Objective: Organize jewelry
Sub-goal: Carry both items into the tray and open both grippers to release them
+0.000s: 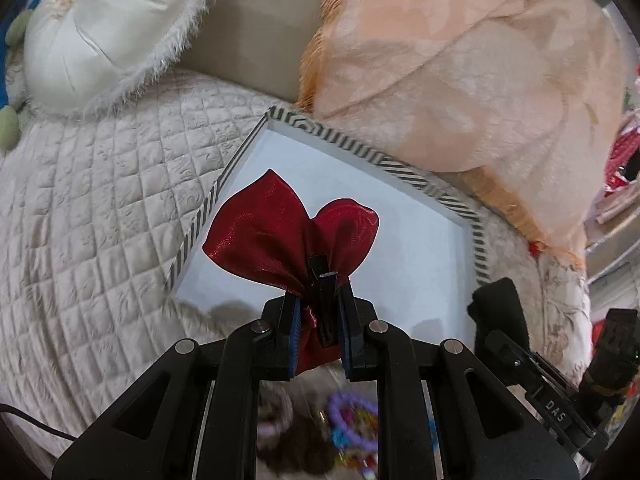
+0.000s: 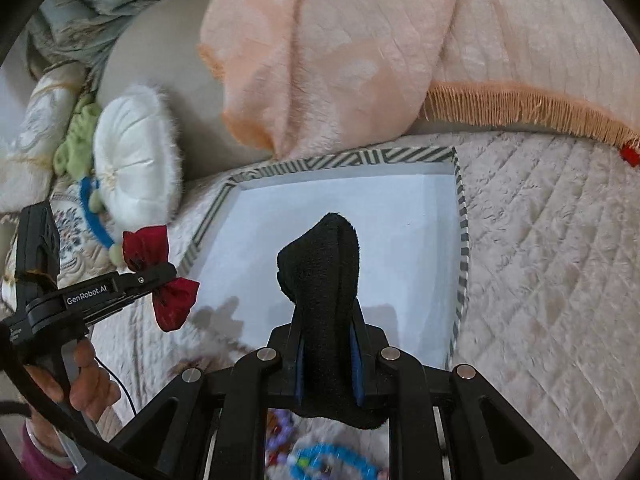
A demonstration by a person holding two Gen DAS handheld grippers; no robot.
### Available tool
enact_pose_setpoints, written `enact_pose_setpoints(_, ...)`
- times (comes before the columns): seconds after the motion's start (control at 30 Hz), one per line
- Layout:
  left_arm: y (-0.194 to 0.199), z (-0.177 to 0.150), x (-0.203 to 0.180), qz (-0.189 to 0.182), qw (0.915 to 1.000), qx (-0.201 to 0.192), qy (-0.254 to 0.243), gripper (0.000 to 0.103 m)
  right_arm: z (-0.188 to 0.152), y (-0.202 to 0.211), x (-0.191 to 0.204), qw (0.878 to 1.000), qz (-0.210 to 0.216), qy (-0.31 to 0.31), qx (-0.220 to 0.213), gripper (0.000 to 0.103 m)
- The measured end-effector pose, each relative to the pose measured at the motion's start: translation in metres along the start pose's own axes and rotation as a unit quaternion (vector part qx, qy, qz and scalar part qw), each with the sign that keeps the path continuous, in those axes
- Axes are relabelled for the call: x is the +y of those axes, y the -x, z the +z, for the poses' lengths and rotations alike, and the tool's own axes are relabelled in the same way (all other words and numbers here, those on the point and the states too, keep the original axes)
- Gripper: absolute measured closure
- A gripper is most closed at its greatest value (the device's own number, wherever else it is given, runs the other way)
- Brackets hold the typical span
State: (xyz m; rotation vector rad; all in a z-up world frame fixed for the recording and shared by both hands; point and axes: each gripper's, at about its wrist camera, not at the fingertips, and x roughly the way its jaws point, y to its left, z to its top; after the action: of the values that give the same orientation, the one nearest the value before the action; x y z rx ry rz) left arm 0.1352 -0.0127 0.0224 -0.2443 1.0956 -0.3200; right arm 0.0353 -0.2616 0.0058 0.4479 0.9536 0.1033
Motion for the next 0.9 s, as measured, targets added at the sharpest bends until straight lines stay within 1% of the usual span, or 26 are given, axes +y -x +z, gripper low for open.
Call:
enact_pose_setpoints(0.17,-0.033,0.011,0.006,0.023,0.9996,0.014,-0.003,0.088,0.004,-0.027,-0.015,1.0,-0.008,-0.018,0.017,0.087)
enact_pose_setpoints(0.3,-0.051,0.009,0.007,0.045,0.9986,0.022,-0.015,0.088,-0.001,-0.038,-0.02,0.999,-0.005,-0.026,0.029,0.087)
enact_pose_setpoints(0.37,-0.056,0.008,0.011,0.053,0.9982,0.027,-0.009,0.088,-0.004,-0.042,-0.025,0.999,-0.013,-0.033,0.034,0.087)
enact_pose_setpoints(0.47,-0.059,0.004,0.017,0.064,0.9974,0.033,-0.005,0.079,-0.008,-0.043,-0.032,0.998,-0.026,-0.039,0.039,0.086)
enact_pose_setpoints(0.5,-0.061,0.003,0.018,0.067,0.9971,0.037,-0.005,0.07,-0.009,-0.04,-0.035,0.998,-0.026,-0.04,0.037,0.086)
enact_pose_setpoints(0.57,-0.061,-0.005,0.021,0.068,0.9965,0.048,-0.006,0.064,-0.01,-0.035,-0.039,0.998,-0.031,-0.039,0.037,0.082)
enact_pose_setpoints(0.6,-0.06,-0.009,0.021,0.069,0.9963,0.049,-0.011,0.064,-0.011,-0.033,-0.04,0.998,-0.024,-0.037,0.037,0.08)
enact_pose_setpoints(0.67,-0.053,-0.017,0.02,0.074,0.996,0.045,-0.023,0.064,-0.013,-0.029,-0.04,0.999,-0.023,-0.026,0.035,0.069)
enact_pose_setpoints(0.77,-0.046,-0.022,0.024,0.06,0.9967,0.053,-0.007,0.064,-0.013,-0.023,-0.039,0.999,-0.029,-0.015,0.034,0.066)
enact_pose_setpoints(0.83,-0.037,-0.025,0.025,0.063,0.9969,0.046,-0.008,0.063,-0.014,-0.016,-0.038,0.999,-0.028,-0.015,0.028,0.065)
enact_pose_setpoints(0.87,-0.031,-0.027,0.024,0.067,0.9968,0.041,-0.01,0.06,-0.014,-0.014,-0.037,0.999,-0.026,-0.015,0.025,0.065)
enact_pose_setpoints(0.9,-0.027,-0.028,0.021,0.069,0.9969,0.035,-0.011,0.054,-0.016,-0.007,-0.037,0.999,-0.022,-0.014,0.02,0.065)
